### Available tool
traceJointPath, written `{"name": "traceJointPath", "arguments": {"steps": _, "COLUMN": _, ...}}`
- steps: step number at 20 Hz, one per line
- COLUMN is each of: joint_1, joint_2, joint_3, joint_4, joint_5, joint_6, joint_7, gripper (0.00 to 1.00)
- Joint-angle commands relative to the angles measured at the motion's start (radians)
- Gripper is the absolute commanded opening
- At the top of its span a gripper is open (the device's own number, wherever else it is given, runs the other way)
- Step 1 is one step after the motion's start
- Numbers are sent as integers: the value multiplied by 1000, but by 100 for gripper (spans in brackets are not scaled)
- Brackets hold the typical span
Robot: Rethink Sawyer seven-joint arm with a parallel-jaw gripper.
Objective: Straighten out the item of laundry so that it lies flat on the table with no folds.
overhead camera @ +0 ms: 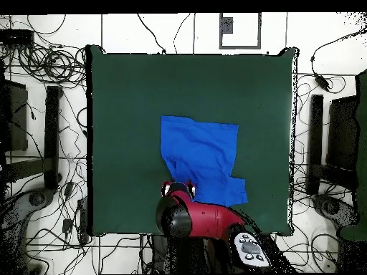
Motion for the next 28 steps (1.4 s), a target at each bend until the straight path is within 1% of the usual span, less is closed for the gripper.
{"name": "traceJointPath", "arguments": {"steps": 1, "joint_1": 42, "joint_2": 80, "joint_3": 25, "joint_4": -91, "joint_5": 19, "joint_6": -14, "joint_7": 144, "gripper": 100}}
{"name": "traceJointPath", "arguments": {"steps": 18, "joint_1": 54, "joint_2": 148, "joint_3": 8, "joint_4": -116, "joint_5": 9, "joint_6": -88, "joint_7": 152, "gripper": 100}}
{"name": "traceJointPath", "arguments": {"steps": 25, "joint_1": 49, "joint_2": 152, "joint_3": 11, "joint_4": -112, "joint_5": 2, "joint_6": -95, "joint_7": 143, "gripper": 100}}
{"name": "traceJointPath", "arguments": {"steps": 26, "joint_1": 42, "joint_2": 153, "joint_3": 16, "joint_4": -108, "joint_5": -1, "joint_6": -112, "joint_7": 148, "gripper": 100}}
{"name": "traceJointPath", "arguments": {"steps": 27, "joint_1": 36, "joint_2": 154, "joint_3": 21, "joint_4": -104, "joint_5": 2, "joint_6": -118, "joint_7": 154, "gripper": 0}}
{"name": "traceJointPath", "arguments": {"steps": 28, "joint_1": 34, "joint_2": 154, "joint_3": 23, "joint_4": -103, "joint_5": 0, "joint_6": -119, "joint_7": 154, "gripper": 0}}
